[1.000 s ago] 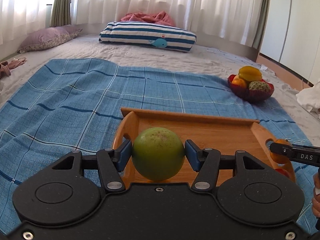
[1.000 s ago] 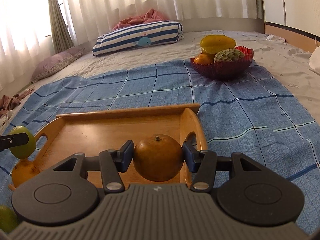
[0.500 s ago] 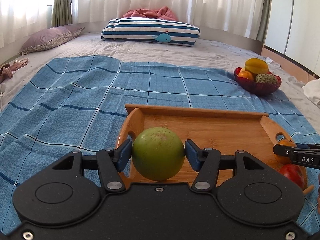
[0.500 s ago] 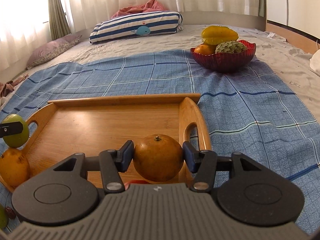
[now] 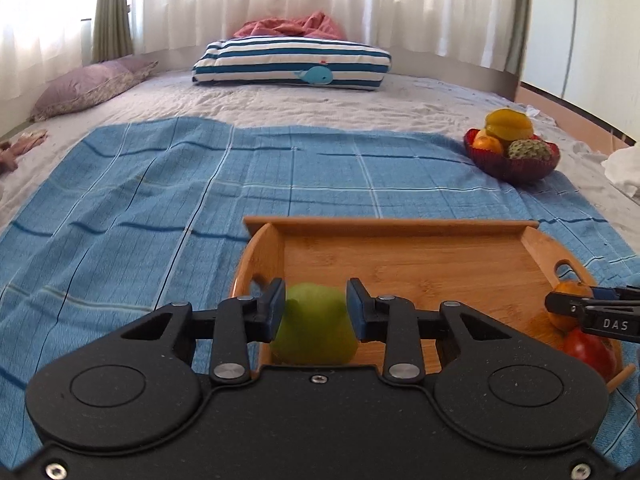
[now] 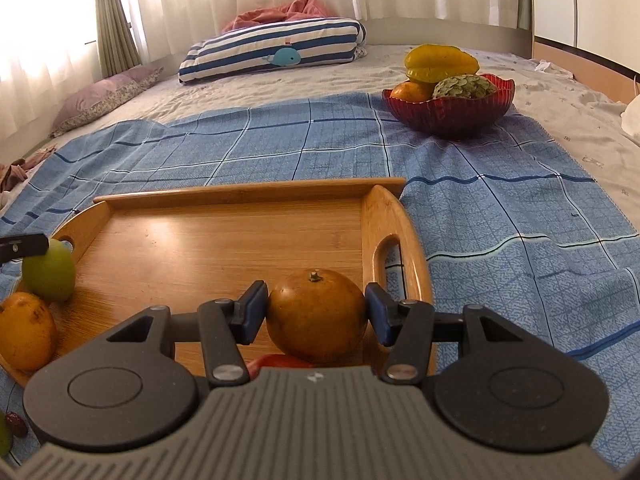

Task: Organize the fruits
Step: 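Carry the apple to the tray with left tool while right tool carries the orange, then open the left tool over the tray while the right tool releases the orange, then move left tool to the large green apple while right tool reaches the purple fruit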

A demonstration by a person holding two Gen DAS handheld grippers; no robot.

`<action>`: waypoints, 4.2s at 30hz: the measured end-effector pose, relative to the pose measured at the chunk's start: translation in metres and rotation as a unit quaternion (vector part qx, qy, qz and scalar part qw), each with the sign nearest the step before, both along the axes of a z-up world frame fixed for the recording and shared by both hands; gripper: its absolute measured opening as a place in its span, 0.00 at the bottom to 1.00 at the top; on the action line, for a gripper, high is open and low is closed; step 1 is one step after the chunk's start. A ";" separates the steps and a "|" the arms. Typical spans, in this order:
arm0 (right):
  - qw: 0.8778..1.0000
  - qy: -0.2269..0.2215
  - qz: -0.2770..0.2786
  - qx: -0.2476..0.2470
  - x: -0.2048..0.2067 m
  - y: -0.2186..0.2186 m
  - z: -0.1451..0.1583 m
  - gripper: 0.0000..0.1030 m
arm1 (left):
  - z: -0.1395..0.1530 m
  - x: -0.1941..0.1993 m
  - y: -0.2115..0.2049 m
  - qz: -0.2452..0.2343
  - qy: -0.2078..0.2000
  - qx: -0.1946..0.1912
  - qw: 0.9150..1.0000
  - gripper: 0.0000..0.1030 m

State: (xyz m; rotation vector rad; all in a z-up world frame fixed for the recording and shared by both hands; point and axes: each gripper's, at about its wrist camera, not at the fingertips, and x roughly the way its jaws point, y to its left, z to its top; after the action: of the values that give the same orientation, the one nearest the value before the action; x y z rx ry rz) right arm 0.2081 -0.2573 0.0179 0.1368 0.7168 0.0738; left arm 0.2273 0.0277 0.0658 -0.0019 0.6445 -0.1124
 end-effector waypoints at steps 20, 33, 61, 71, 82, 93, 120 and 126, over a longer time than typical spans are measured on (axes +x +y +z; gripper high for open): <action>0.998 -0.055 0.002 0.013 -0.018 -0.004 0.023 0.69 | -0.011 -0.012 -0.002 -0.008 0.018 0.018 1.000 0.52; 0.995 -0.093 0.006 0.025 -0.055 0.001 0.028 0.86 | 0.004 -0.081 0.002 -0.023 -0.038 -0.011 0.999 0.84; 0.979 -0.190 0.076 -0.012 -0.167 0.052 -0.005 1.00 | -0.025 -0.194 0.008 0.021 -0.118 -0.018 0.993 0.98; 0.974 -0.206 0.090 -0.040 -0.194 0.077 -0.021 1.00 | -0.046 -0.211 0.005 0.030 -0.117 -0.001 0.993 0.98; 0.973 -0.201 0.105 -0.048 -0.203 0.088 -0.026 1.00 | -0.058 -0.220 0.000 0.024 -0.112 0.015 0.993 0.97; 0.966 -0.207 0.128 -0.085 -0.211 0.110 -0.034 1.00 | -0.063 -0.224 -0.002 0.016 -0.106 0.011 0.994 0.86; 0.968 -0.194 0.141 -0.071 -0.204 0.115 -0.038 0.95 | -0.074 -0.222 0.008 0.031 -0.083 0.006 0.996 0.71; 0.968 -0.192 0.143 -0.073 -0.202 0.116 -0.038 0.94 | -0.075 -0.219 0.008 0.032 -0.080 0.003 0.996 0.69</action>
State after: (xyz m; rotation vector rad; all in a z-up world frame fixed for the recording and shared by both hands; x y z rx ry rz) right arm 0.0066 -0.1410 -0.0204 -0.1232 0.3470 0.3147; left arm 0.0080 0.0359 -0.0096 -0.0075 0.4847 -0.0475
